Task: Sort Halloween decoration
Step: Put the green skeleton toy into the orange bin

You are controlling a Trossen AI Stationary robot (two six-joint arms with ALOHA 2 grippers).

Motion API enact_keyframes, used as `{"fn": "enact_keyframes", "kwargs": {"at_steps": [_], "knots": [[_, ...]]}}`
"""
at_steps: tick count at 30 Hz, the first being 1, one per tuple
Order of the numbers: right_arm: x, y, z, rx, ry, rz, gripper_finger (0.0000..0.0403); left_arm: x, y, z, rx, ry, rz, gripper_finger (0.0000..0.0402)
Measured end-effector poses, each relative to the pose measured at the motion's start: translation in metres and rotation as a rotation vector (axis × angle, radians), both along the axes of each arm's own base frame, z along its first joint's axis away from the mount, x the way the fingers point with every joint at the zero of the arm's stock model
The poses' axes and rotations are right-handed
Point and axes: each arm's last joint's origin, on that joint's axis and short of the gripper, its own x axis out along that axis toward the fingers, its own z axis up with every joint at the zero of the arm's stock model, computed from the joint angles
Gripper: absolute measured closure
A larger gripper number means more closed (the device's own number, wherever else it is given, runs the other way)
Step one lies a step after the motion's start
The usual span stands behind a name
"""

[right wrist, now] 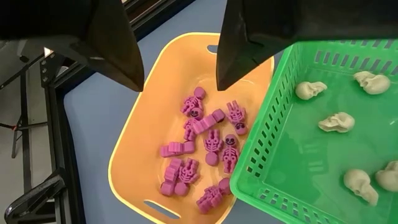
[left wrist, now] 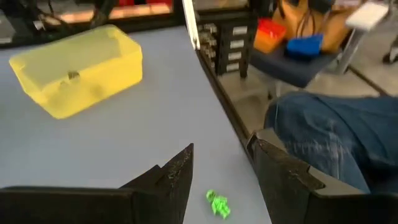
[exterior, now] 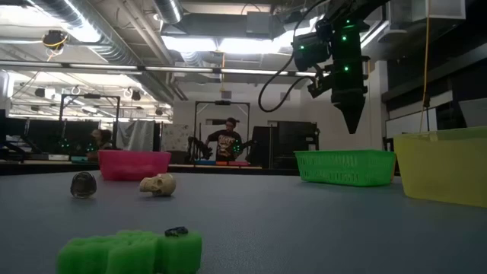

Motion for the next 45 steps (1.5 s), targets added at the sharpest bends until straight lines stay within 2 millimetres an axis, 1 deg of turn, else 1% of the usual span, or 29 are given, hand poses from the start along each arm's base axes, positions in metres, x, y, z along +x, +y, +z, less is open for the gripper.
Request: {"fn": "enact_keyframes", "kwargs": {"at_steps": [4, 11, 15, 18, 25, 28, 35, 45], "knots": [[0.0, 0.0, 0.0, -0.001, -0.001, 0.0, 0.0204, 0.0, -0.011, -0.021, -0.004, -0.043, 0.019, 0.0248], [0.002, -0.001, 0.0, -0.008, -0.018, 0.0, 0.0205, 0.01, -0.026, -0.069, 0.074, 0.025, 0.028, 0.0248], [0.003, -0.001, 0.0, -0.015, -0.033, 0.0, 0.0205, 0.016, -0.031, -0.091, 0.103, 0.059, 0.029, 0.0248], [0.005, -0.002, 0.0, -0.021, -0.047, 0.0, 0.0205, 0.019, -0.033, -0.105, 0.106, 0.066, 0.024, 0.0248], [0.005, -0.002, 0.0, -0.023, -0.051, 0.0, 0.0205, 0.024, -0.04, -0.129, 0.056, 0.063, -0.034, 0.0248], [0.006, -0.003, 0.0, -0.027, -0.061, 0.0, 0.0205, 0.025, -0.039, -0.134, 0.064, 0.07, -0.028, 0.0248], [0.008, -0.004, 0.001, -0.038, -0.087, 0.0, 0.0205, 0.028, -0.035, -0.135, 0.071, 0.08, -0.017, 0.0248], [0.009, -0.004, 0.001, -0.04, -0.09, 0.0, 0.0205, 0.034, -0.024, -0.139, 0.059, 0.138, -0.036, 0.0248]]}}
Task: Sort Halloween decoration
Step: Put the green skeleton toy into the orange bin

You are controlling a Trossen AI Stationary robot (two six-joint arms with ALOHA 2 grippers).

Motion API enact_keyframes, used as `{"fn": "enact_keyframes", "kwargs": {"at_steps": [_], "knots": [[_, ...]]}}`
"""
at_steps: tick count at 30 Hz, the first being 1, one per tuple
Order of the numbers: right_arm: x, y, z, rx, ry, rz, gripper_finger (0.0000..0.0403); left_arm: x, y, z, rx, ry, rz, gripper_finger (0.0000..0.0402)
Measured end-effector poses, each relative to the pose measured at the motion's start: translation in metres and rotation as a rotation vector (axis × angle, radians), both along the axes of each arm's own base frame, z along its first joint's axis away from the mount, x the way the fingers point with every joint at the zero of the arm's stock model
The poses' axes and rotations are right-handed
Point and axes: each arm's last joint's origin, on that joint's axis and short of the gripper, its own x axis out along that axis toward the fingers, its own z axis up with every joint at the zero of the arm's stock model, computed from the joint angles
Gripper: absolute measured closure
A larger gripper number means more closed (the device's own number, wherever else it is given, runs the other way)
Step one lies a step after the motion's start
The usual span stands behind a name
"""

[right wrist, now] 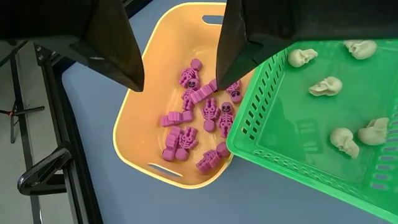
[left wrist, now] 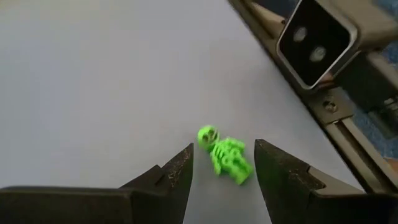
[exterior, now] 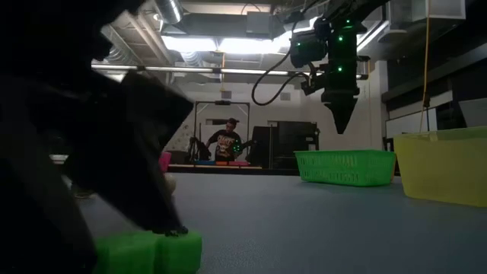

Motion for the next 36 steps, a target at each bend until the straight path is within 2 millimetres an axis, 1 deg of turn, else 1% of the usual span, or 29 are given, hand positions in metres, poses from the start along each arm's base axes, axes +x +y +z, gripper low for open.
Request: {"fn": "enact_keyframes", "kwargs": {"at_steps": [4, 10, 36], "knots": [[0.0, 0.0, 0.0, 0.0, 0.0, 0.0, 0.0205, -0.0011, 0.0018, -0.0029, -0.039, 0.06, 0.031, 0.0248], [0.0, 0.0, 0.0, 0.0, 0.0, 0.0, 0.0205, -0.0014, 0.002, -0.0033, -0.04, 0.066, 0.034, 0.0253], [0.0, 0.0, 0.0, 0.0, 0.0, 0.0, 0.0205, -0.0018, 0.0021, -0.0038, -0.046, 0.076, 0.042, 0.0352]]}}
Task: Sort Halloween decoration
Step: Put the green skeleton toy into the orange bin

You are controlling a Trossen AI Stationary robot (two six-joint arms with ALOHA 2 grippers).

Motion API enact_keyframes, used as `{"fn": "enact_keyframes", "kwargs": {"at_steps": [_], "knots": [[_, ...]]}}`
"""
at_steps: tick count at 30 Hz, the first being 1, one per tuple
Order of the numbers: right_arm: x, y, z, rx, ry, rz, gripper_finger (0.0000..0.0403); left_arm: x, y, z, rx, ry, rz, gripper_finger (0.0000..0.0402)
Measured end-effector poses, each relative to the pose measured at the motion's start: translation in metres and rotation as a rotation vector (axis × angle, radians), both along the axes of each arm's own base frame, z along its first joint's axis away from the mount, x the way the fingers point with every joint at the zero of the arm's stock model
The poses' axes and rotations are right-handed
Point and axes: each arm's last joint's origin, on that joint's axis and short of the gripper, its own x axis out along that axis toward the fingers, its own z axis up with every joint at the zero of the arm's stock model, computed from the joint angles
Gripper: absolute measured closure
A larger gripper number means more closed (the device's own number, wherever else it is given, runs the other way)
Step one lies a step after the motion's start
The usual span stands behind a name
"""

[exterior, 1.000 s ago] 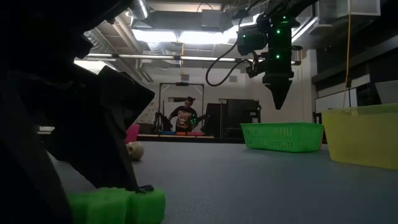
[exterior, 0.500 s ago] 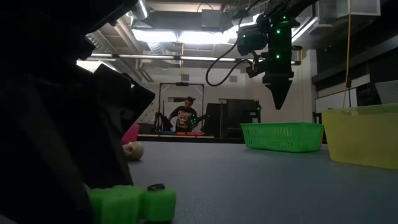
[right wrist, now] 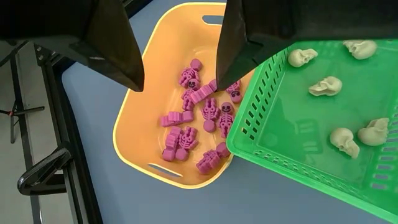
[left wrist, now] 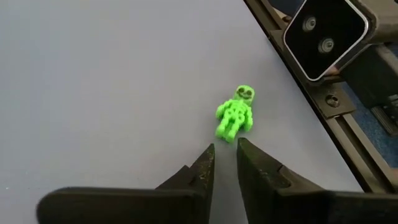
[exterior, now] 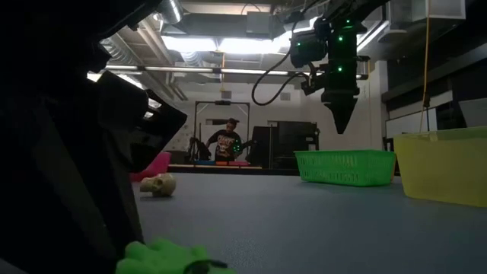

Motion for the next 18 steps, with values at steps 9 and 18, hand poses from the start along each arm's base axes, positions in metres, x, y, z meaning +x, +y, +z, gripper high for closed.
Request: {"fn": "enact_keyframes", "kwargs": {"at_steps": [9, 18], "knots": [[0.0, 0.0, 0.0, 0.0, 0.0, 0.0, 0.0205, -0.0002, -0.0001, -0.0002, 0.0, 0.002, -0.002, 0.0379], [0.0, 0.0001, 0.0, 0.0, 0.0, 0.0, 0.0205, -0.0004, 0.0001, -0.0004, -0.033, 0.015, 0.028, 0.0373]]}}
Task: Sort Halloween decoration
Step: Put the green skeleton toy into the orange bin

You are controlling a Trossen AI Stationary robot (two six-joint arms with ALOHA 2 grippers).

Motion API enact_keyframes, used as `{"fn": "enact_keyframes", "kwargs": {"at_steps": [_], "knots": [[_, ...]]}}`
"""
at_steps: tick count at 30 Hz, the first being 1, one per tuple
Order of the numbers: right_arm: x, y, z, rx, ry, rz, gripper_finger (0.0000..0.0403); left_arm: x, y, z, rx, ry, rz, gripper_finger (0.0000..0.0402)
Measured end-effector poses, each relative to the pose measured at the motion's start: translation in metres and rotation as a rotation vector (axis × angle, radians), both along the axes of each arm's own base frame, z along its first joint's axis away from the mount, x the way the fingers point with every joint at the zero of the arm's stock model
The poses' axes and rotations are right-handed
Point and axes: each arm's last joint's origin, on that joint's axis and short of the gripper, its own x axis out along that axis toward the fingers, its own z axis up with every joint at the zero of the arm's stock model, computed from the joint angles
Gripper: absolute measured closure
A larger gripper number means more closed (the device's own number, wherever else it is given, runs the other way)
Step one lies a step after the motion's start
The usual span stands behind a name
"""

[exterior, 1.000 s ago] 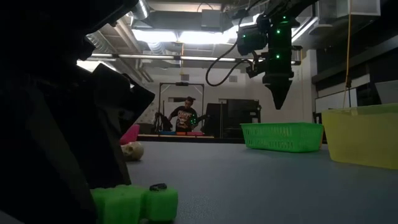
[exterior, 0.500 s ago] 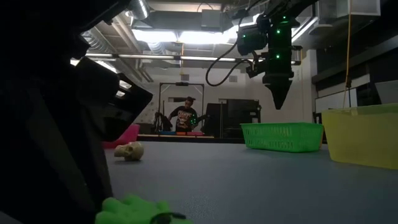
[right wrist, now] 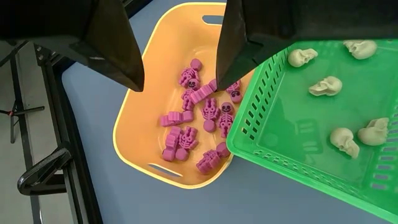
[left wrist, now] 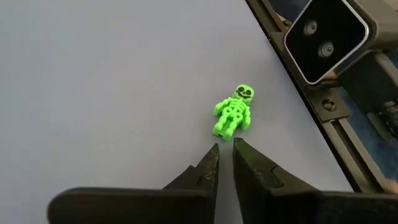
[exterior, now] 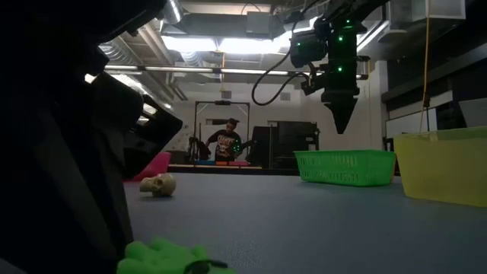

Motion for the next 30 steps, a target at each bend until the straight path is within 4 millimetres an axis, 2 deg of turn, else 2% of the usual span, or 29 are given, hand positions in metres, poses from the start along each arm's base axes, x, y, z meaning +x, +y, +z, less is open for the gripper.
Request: {"fn": "enact_keyframes", "kwargs": {"at_steps": [8, 15, 22, 30], "knots": [[0.0, -0.0001, 0.0, 0.0, 0.0, 0.0, 0.0205, 0.0009, -0.0012, 0.0015, -0.061, 0.003, 0.027, 0.0322], [0.0001, 0.0, 0.0, 0.0, -0.001, 0.0, 0.0205, 0.0032, -0.0018, 0.0037, -0.048, -0.047, 0.005, 0.0278], [0.0001, 0.0, 0.0, 0.0, -0.001, 0.0, 0.0205, 0.0044, -0.0037, 0.0065, -0.012, -0.098, -0.058, 0.0261], [0.0001, -0.0001, 0.0, -0.001, -0.002, -0.002, 0.0205, 0.0066, -0.0012, 0.0067, 0.016, -0.107, -0.126, 0.026]]}}
